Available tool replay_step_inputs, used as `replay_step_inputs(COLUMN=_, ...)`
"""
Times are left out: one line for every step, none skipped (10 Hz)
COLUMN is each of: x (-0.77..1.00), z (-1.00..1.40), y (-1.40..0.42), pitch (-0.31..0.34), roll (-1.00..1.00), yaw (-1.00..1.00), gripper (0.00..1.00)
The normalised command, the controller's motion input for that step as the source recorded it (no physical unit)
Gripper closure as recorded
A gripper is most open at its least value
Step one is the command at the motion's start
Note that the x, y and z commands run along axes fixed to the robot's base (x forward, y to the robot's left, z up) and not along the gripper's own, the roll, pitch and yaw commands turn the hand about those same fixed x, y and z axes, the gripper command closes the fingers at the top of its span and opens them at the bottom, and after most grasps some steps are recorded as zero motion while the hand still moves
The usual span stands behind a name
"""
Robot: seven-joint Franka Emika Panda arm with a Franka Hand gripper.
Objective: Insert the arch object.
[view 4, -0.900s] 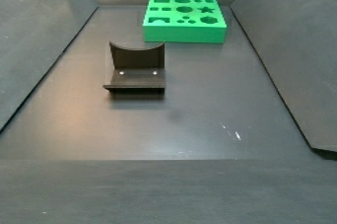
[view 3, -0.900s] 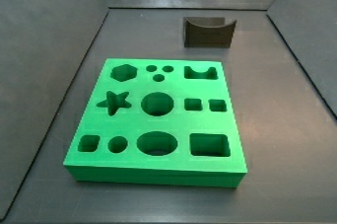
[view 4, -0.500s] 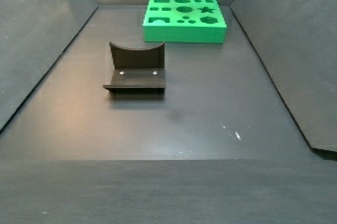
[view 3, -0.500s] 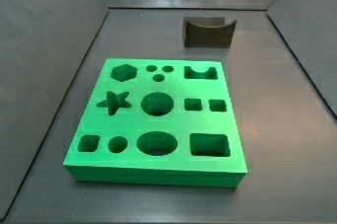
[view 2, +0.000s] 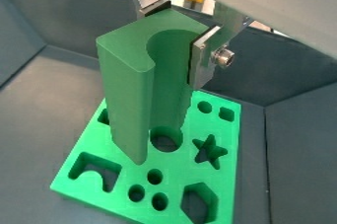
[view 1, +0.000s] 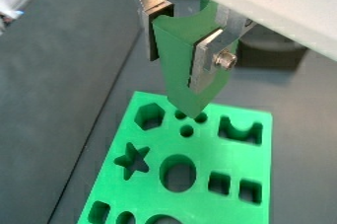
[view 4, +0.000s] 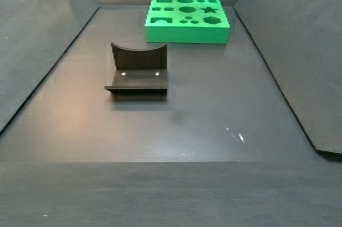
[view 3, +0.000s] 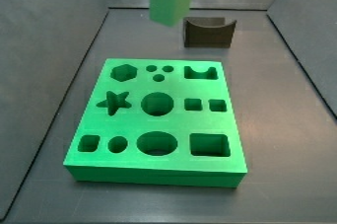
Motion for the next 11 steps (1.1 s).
replay_step_inputs(x=0.00, z=-0.45, y=0.00, pitch=0.069, roll=-0.07, yaw=-0.98, gripper=1.00)
replay_step_inputs(x=0.00, z=-0.33, y=0.00, pitch=0.000, roll=-0.07, yaw=-1.00, gripper=1.00)
replay_step_inputs(x=0.00, z=-0.33, y=-0.01, pitch=0.000, roll=-0.06, yaw=-1.00, gripper=1.00)
replay_step_inputs(x=0.06, z=-0.25, y=0.00, pitch=-0.003, roll=-0.11, yaw=-0.95, gripper=1.00)
replay_step_inputs(x=0.25, z=-0.16, y=0.06, pitch=-0.001, roll=-0.11, yaw=-0.83, gripper=1.00)
replay_step_inputs(x=0.19, z=-0.19, y=0.23, pitch=0.000, roll=-0.11, yaw=-0.65, gripper=1.00)
replay_step_inputs(x=0.22, z=-0.24, y=0.33, pitch=0.000, roll=-0.10, yaw=-0.56, gripper=1.00)
replay_step_inputs(x=0.24, z=-0.23, y=0.32, pitch=0.000, roll=-0.11, yaw=-0.56, gripper=1.00)
replay_step_inputs(x=0.30, z=-0.23, y=0.24, pitch=0.000, roll=-0.10, yaw=-0.64, gripper=1.00)
replay_step_inputs(x=0.36, z=-0.29, y=0.16, pitch=0.000, roll=-0.05, yaw=-0.76, gripper=1.00)
replay_step_inputs(x=0.28, z=-0.23, y=0.06, pitch=0.000, roll=-0.09, yaw=-0.85, gripper=1.00)
